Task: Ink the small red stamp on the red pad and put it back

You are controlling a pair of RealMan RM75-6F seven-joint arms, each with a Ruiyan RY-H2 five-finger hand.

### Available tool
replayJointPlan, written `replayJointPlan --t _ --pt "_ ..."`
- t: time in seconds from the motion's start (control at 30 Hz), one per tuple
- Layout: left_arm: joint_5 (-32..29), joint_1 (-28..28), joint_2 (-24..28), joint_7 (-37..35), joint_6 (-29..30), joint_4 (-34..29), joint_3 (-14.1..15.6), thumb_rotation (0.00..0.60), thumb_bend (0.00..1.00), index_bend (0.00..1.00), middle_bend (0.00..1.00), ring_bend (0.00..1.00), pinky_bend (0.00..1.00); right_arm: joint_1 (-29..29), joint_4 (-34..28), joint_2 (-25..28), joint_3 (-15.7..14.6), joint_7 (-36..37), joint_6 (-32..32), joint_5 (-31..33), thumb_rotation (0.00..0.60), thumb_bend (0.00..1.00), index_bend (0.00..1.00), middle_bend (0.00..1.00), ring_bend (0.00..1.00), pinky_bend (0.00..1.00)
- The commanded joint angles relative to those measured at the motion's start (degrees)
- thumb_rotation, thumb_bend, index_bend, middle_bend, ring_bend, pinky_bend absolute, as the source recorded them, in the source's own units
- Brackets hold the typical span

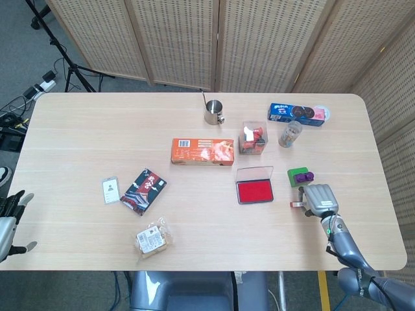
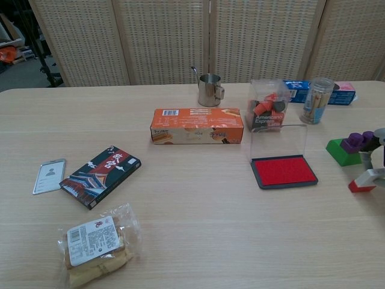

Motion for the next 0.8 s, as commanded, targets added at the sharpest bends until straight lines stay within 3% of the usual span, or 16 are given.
replayJointPlan --t 0.03,0.37,0.8 --pt "0.05 -0.01 0.00 -0.02 -0.02 0.01 0.03 0.600 0.00 0.00 0.00 0.00 0.00 -0.06 0.10 -0.01 0.17 -0.07 -0.19 0.02 0.600 0.36 0.52 1.00 1.00 1.00" --pt "0.13 0.03 0.07 -0.16 0.10 -0.03 0.02 0.600 0.00 0.00 0.00 0.00 0.00 0.09 0.08 0.14 0.41 -1.46 -1.12 1.00 0.600 0.36 0.41 1.00 1.00 1.00" --pt "0.45 0.06 0.42 -0.68 0.13 -0.23 0.13 0.600 0.00 0.00 0.00 0.00 0.00 -0.59 -2.05 1.51 0.80 -1.49 -0.75 1.19 0.600 0.36 0.34 1.00 1.00 1.00"
